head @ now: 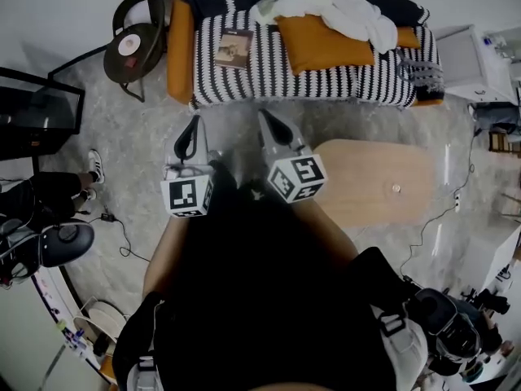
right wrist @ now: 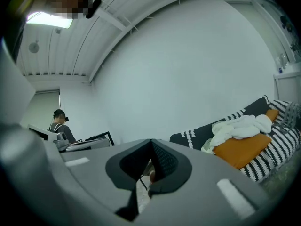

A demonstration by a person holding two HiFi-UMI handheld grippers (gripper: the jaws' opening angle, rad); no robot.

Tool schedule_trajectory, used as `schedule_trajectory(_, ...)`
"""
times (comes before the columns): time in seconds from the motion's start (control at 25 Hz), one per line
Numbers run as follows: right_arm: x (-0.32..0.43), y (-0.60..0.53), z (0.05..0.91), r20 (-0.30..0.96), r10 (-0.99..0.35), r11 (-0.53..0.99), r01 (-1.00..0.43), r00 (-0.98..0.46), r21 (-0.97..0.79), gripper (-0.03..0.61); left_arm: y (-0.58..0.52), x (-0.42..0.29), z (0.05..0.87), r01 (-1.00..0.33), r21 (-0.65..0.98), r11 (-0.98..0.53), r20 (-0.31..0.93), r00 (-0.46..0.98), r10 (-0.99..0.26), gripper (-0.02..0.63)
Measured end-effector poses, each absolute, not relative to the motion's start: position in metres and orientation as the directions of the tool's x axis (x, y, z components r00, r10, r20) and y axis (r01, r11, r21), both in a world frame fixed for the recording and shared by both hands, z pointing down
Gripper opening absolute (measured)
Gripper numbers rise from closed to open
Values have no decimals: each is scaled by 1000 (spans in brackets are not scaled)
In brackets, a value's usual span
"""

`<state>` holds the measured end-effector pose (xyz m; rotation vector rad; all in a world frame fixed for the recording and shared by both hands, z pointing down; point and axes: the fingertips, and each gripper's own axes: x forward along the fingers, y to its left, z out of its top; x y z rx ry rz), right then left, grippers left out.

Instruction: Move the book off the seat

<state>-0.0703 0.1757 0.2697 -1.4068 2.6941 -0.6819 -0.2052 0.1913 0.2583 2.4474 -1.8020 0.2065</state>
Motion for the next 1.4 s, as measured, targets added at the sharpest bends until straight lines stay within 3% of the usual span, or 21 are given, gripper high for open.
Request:
schedule_trajectory(0.4,-86,107,300,197,-808,445,-794,-555,-413,8,121,-208,290,-940,69,-335,193,342,-920,6)
schedule_trajectory(0.68,-118,35,305,225,-834,400,-833,-504,-383,8,31,-236,288,-905,59,-421,167,425,-890,6)
schedule_trajectory(1.08,-156,-56,326,265,-864,311,-867,-429,-390,8,-58,-278,311,-873,141,-467,224,487,-844,6)
schedule_trajectory(1.4,-140,-94,386,326,-862,246,-882,-389,-402,8,-98,-271,352,-854,148,-499,244,520,-818,6)
